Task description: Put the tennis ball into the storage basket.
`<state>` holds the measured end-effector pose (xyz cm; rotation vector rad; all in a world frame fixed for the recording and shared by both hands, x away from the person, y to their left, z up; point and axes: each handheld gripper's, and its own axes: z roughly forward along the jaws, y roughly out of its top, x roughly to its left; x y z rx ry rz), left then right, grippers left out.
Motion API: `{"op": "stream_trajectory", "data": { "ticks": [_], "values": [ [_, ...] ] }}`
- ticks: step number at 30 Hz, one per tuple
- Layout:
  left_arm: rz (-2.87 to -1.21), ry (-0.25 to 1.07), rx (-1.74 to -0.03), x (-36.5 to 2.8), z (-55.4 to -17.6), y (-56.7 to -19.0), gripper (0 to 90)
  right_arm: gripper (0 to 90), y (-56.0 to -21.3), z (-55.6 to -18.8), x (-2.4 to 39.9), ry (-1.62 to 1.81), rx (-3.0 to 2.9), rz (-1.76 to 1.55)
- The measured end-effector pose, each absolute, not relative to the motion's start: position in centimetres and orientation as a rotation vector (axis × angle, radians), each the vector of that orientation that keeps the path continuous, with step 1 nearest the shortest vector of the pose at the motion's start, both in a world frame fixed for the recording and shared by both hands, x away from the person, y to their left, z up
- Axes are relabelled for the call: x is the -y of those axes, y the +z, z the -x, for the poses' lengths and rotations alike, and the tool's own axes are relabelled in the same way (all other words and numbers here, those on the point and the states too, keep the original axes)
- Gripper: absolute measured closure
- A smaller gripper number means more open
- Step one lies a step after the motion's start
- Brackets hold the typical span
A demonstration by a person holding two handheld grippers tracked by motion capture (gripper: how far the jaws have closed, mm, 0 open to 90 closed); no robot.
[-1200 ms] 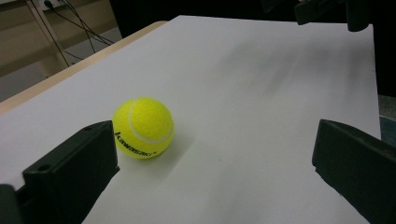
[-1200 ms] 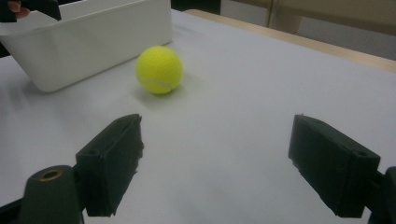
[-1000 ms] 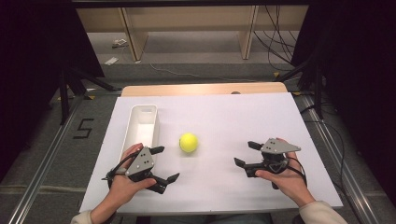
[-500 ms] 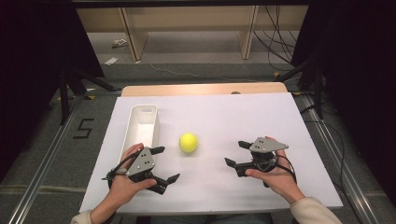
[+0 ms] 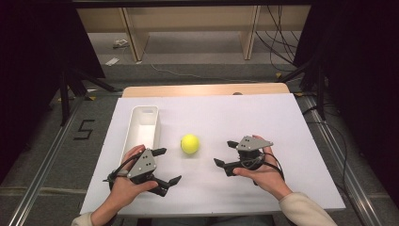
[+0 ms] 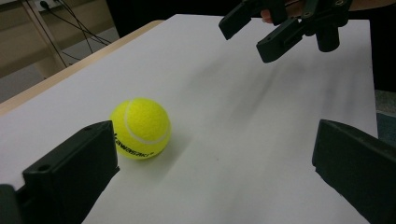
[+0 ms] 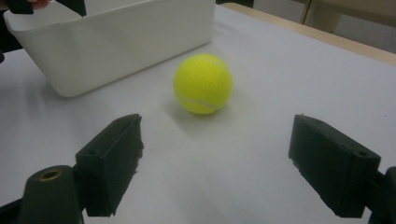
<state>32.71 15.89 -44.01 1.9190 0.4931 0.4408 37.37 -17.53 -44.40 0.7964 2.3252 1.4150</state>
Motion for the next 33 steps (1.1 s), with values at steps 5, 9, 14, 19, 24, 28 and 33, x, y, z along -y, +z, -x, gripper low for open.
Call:
{"op": "stream_trajectory", "data": {
  "ticks": [5,9,14,19,24,28,33],
  "values": [
    [-1.918,0.439,-0.489,-15.9,-32.7,-44.0,0.0,17.7,-44.6,-37.9,17.0,1.414,-2.329,-0.806],
    [-1.916,0.440,-0.489,-16.0,-32.7,-43.9,0.0,17.5,-44.8,-38.3,16.3,1.411,-2.341,-0.802],
    [-1.918,0.442,-0.491,-16.0,-32.7,-43.9,0.0,17.4,-44.9,-38.6,15.6,1.407,-2.351,-0.801],
    [-1.917,0.440,-0.492,-16.0,-32.8,-44.0,0.0,17.3,-45.1,-38.9,15.2,1.404,-2.358,-0.801],
    [-1.916,0.441,-0.491,-16.0,-32.8,-43.9,0.0,17.3,-45.2,-39.3,14.7,1.402,-2.359,-0.804],
    [-1.915,0.441,-0.491,-16.0,-32.8,-43.9,0.0,16.3,-45.4,-39.6,14.1,1.387,-2.366,-0.797],
    [-1.915,0.442,-0.491,-16.0,-32.7,-43.9,0.0,15.9,-45.6,-39.8,13.3,1.381,-2.378,-0.795]
  ]
}}
